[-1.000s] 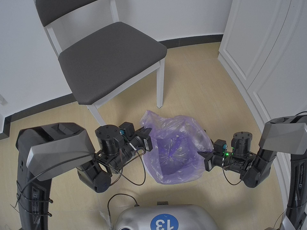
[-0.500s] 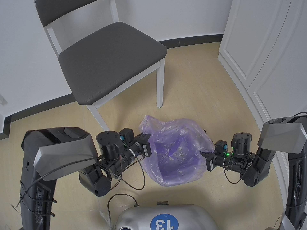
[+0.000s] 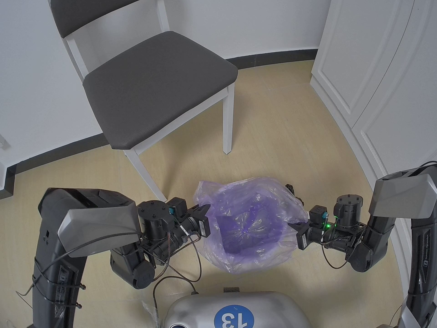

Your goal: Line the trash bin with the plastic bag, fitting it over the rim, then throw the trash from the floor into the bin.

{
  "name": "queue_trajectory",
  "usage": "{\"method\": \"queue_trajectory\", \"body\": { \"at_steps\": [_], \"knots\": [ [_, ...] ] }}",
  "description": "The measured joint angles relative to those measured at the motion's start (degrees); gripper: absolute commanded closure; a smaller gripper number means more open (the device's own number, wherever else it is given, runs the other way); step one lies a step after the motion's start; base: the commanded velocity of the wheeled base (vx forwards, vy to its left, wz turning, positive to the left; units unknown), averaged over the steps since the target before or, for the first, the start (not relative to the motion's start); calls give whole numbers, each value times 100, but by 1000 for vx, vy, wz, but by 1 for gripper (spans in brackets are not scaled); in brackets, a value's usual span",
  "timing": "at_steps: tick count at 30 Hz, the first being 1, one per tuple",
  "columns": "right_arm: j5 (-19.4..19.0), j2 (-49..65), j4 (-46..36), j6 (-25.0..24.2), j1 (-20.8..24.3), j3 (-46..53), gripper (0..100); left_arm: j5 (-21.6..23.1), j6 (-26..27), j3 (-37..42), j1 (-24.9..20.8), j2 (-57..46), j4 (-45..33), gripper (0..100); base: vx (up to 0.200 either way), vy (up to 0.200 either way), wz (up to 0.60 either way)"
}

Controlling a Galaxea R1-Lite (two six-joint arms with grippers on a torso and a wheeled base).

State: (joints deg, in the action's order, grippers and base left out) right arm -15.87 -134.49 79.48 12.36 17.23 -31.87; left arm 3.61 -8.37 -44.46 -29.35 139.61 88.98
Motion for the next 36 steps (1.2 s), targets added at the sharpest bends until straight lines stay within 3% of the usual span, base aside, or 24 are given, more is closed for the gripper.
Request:
{"method": "queue_trajectory", "body": {
  "at_steps": [9,10,25,31,36],
  "knots": [
    [-7,-10,57,257,68,199,100,-6,20,-116,262,-223,2,100,0,0,0],
    [-5,-10,60,294,71,229,0,-6,22,-90,265,-245,0,100,0,0,0],
    [-13,745,-68,422,339,834,0,-16,22,224,133,-336,0,100,0,0,0],
    [-11,1236,-1029,428,518,467,0,-20,23,380,118,-366,0,100,0,0,0],
    [28,1492,-2606,461,592,-584,0,-27,22,496,116,-407,0,100,0,0,0]
  ]
}}
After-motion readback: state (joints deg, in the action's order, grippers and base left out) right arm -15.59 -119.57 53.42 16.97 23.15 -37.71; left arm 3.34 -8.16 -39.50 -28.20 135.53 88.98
